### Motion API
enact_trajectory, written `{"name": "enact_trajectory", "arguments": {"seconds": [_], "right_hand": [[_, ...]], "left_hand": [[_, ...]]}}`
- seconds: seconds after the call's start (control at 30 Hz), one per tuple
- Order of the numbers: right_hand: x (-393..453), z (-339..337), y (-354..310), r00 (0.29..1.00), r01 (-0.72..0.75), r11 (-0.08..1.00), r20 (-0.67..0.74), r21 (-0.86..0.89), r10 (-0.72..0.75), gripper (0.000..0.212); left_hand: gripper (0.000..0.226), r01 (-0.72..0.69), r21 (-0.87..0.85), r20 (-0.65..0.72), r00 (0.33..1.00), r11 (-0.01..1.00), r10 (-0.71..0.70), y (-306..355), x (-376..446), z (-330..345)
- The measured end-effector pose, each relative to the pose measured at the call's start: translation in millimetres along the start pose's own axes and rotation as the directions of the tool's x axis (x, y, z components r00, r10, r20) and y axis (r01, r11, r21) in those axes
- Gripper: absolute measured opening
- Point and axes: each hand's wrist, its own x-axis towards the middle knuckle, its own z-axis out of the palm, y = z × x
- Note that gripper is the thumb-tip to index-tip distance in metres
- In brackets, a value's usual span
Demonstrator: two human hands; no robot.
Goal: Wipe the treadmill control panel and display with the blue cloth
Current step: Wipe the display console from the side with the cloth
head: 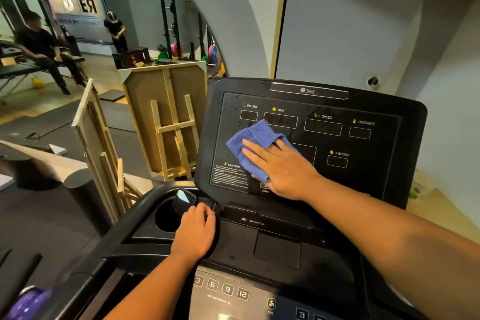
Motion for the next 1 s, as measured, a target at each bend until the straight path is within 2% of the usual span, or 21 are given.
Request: {"name": "enact_trajectory", "arguments": {"seconds": [0.13,0.2,0.3,0.37,0.47,0.5,0.57,0.63,0.7,0.73,0.8,0.9,1.0], "right_hand": [[-29,-5,14,0.98,-0.19,0.981,-0.061,0.029,0.192,0.07],[-52,6,-3,0.971,-0.229,0.972,-0.056,0.052,0.231,0.071],[-61,26,-37,0.999,-0.031,0.997,0.01,0.072,0.03,0.069],[-39,34,-46,0.992,0.12,0.989,0.036,0.082,-0.124,0.066],[10,28,-49,0.979,0.198,0.979,0.038,0.046,-0.2,0.067],[25,21,-44,0.986,0.164,0.986,0.013,0.028,-0.164,0.067],[44,1,-24,0.997,-0.004,1.0,-0.075,0.013,0.005,0.064],[48,-13,-3,0.974,-0.174,0.984,-0.142,0.026,0.176,0.064],[40,-7,-3,0.962,-0.219,0.975,-0.161,0.033,0.222,0.067],[34,-1,-13,0.969,-0.187,0.982,-0.16,0.029,0.189,0.068],[22,16,-42,0.992,-0.009,1.0,-0.127,0.021,0.012,0.071],[24,34,-66,0.972,0.236,0.972,-0.023,0.008,-0.236,0.074],[53,25,-55,0.958,0.288,0.958,-0.009,-0.019,-0.288,0.076]], "left_hand": [[0.019,0.001,0.003,0.005,1.0,1.0,-0.001,-1,1,1],[0.019,-0.006,0.001,0.002,1.0,1.0,0.006,-3,1,2],[0.019,-0.011,0.011,-0.005,1.0,1.0,0.012,-3,2,3],[0.019,-0.002,0.008,-0.013,1.0,1.0,0.002,-4,2,4],[0.019,0.0,0.003,-0.008,1.0,1.0,0.0,-4,2,4],[0.019,-0.001,0.005,-0.005,1.0,1.0,0.001,-4,2,4],[0.019,-0.006,0.01,0.0,1.0,1.0,0.006,-3,1,2],[0.02,-0.004,0.014,0.002,1.0,1.0,0.004,-3,1,2],[0.021,-0.004,0.011,0.001,1.0,1.0,0.004,-3,2,3],[0.021,-0.006,0.01,-0.004,1.0,1.0,0.006,-4,2,3],[0.021,-0.009,0.013,-0.008,1.0,1.0,0.009,-4,2,3],[0.021,-0.005,0.015,-0.014,1.0,1.0,0.005,-4,2,5],[0.02,-0.004,0.01,-0.023,1.0,1.0,0.004,-3,0,4]]}}
